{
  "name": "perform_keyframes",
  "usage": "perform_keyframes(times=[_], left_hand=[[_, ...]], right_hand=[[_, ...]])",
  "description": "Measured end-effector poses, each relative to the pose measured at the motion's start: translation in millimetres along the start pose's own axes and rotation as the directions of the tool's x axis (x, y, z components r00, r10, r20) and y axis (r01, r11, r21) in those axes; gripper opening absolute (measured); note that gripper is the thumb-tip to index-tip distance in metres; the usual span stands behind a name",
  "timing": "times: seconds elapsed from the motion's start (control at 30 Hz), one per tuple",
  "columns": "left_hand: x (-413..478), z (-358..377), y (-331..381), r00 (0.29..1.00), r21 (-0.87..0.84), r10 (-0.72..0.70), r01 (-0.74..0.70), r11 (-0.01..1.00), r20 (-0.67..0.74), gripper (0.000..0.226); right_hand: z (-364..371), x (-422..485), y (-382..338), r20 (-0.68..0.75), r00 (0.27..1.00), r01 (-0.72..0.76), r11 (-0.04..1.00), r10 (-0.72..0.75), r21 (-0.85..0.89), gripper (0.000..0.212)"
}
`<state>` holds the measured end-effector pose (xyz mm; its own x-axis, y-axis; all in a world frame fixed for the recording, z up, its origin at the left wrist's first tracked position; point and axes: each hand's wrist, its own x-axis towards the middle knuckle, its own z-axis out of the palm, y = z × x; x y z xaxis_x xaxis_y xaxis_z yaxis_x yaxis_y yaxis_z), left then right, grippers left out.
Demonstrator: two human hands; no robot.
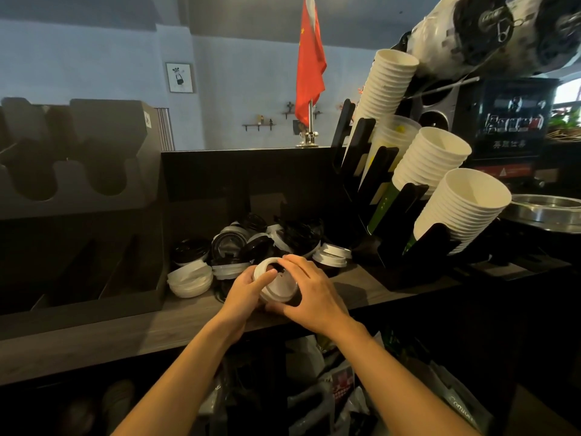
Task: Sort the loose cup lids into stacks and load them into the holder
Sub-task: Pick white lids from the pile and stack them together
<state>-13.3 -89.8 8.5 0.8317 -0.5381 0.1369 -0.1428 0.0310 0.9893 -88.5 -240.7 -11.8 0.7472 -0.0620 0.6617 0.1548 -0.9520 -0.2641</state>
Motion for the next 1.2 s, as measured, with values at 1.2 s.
perform_keyframes(times=[1.2], left_hand=[[-26,-145,-8,0.835,-0.044,-0.029,0.006,0.999,-0.55,0.02]], right_hand=[[97,85,-107,0.271,0.961,0.108,0.981,-0.061,-0.161,0.045]])
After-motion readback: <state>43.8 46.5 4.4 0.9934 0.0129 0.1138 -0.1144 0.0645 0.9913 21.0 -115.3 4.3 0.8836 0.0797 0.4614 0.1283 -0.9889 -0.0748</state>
